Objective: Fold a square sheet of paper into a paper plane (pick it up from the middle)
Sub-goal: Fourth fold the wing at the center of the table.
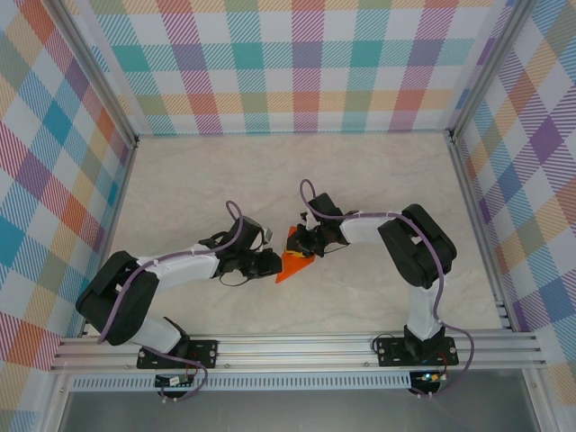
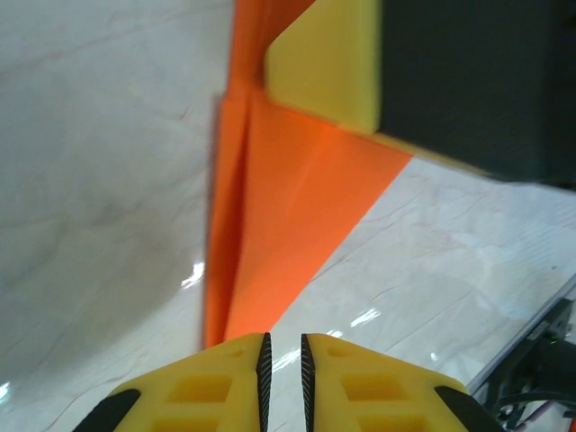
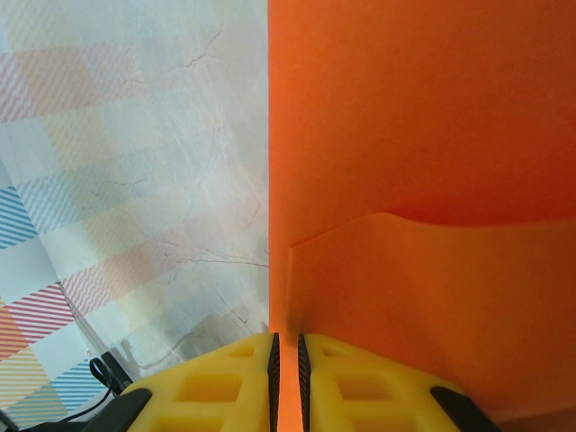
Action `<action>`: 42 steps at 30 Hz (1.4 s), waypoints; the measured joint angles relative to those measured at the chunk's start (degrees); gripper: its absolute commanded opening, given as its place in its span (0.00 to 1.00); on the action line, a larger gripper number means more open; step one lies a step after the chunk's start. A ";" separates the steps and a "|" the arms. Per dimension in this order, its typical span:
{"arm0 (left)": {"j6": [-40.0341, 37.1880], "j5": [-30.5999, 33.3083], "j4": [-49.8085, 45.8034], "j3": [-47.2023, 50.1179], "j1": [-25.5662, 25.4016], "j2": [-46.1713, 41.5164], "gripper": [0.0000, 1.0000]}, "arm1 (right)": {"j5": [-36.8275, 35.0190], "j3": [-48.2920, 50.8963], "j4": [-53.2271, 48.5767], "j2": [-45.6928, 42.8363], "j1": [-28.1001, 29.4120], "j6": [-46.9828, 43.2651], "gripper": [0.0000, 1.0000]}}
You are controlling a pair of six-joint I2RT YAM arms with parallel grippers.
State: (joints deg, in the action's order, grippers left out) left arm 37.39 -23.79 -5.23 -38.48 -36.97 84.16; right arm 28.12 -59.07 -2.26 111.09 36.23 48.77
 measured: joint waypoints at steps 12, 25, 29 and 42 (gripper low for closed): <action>1.16 -4.44 3.58 0.85 0.00 6.91 0.21 | -0.04 -0.02 -0.15 0.00 0.00 0.00 0.16; -0.81 -3.48 1.44 2.49 0.00 4.66 0.21 | -0.17 -0.07 -0.24 0.00 0.04 -0.02 0.16; -0.83 -3.32 -2.03 3.65 0.00 2.03 0.20 | -0.17 -0.11 -0.35 0.00 0.04 -0.02 0.16; -0.48 4.26 -6.21 -3.17 -0.07 -3.61 0.14 | -0.15 -0.42 -0.79 0.13 0.04 0.00 0.16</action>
State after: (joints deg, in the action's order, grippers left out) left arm 36.91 -19.53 -11.44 -41.65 -37.04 80.55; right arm 27.97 -59.48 -3.05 111.22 36.27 48.77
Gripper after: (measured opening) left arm 0.143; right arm 0.164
